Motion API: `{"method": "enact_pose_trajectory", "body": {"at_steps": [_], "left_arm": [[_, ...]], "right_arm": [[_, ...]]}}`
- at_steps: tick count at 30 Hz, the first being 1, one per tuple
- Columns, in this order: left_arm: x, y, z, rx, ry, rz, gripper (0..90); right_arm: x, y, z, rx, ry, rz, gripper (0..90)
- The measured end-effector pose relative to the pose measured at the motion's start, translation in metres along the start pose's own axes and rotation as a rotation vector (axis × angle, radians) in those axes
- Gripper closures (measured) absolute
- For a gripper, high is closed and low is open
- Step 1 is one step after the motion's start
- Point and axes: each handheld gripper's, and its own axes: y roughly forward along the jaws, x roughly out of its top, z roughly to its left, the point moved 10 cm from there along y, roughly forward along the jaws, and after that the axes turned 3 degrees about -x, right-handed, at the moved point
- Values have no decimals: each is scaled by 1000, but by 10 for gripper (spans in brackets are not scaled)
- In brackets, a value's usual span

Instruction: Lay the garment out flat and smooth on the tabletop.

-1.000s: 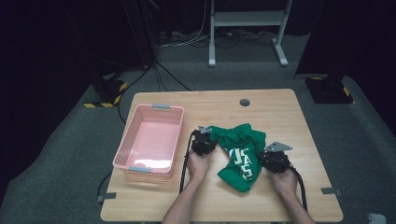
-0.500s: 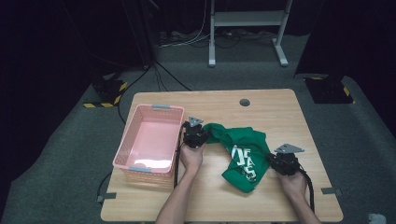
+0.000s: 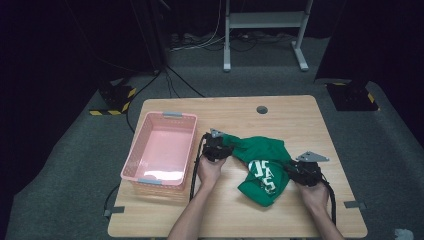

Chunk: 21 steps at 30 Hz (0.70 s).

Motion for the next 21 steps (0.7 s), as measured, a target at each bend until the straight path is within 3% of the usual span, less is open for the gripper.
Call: {"method": "enact_pose_trajectory", "body": {"at_steps": [9, 14, 21], "left_arm": [[-25, -2, 8, 28, -28, 41, 514], [-25, 9, 16, 49, -44, 53, 506], [-19, 23, 25, 101, -59, 58, 542]], "right_arm": [[22, 1, 15, 18, -34, -43, 573], [30, 11, 24, 33, -56, -35, 590], [32, 20, 26, 52, -59, -9, 699]]}}
